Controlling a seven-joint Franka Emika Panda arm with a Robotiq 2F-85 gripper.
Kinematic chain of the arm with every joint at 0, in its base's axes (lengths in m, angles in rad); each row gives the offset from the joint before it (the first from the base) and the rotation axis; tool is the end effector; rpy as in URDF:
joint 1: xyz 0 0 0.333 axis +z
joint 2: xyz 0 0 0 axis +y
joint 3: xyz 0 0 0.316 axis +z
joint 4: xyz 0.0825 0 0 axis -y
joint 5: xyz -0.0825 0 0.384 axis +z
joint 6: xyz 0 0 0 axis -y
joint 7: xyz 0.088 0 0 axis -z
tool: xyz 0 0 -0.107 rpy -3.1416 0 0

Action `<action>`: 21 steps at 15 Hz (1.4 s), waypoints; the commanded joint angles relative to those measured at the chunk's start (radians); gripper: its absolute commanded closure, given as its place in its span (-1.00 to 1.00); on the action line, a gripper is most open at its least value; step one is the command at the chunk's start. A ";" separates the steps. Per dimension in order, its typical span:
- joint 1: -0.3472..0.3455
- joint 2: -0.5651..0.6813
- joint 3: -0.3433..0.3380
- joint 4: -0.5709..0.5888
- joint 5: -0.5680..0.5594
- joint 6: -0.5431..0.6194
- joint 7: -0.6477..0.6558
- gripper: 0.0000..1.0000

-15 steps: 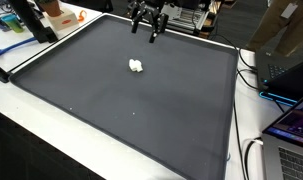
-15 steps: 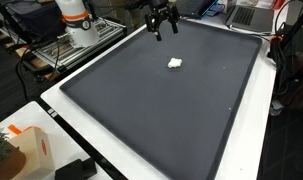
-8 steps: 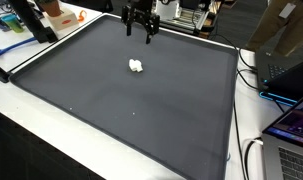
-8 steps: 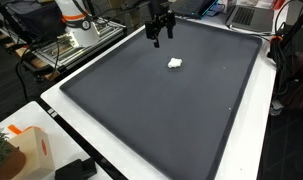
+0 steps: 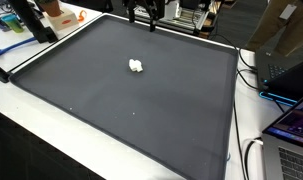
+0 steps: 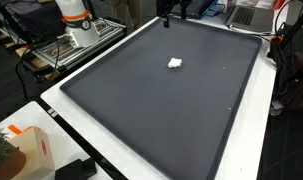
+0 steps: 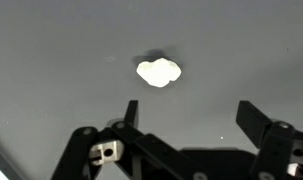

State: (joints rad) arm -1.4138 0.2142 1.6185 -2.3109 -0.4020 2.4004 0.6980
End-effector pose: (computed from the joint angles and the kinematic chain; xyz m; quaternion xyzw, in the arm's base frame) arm 0.5098 0.0981 0.3569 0.9912 -0.1105 0.0732 0.0052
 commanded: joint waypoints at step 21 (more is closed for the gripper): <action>0.762 0.114 -0.770 0.344 0.112 -0.320 -0.278 -1.00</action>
State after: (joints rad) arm -0.8104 0.4496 1.0461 -1.9569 -0.4417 2.0283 0.5195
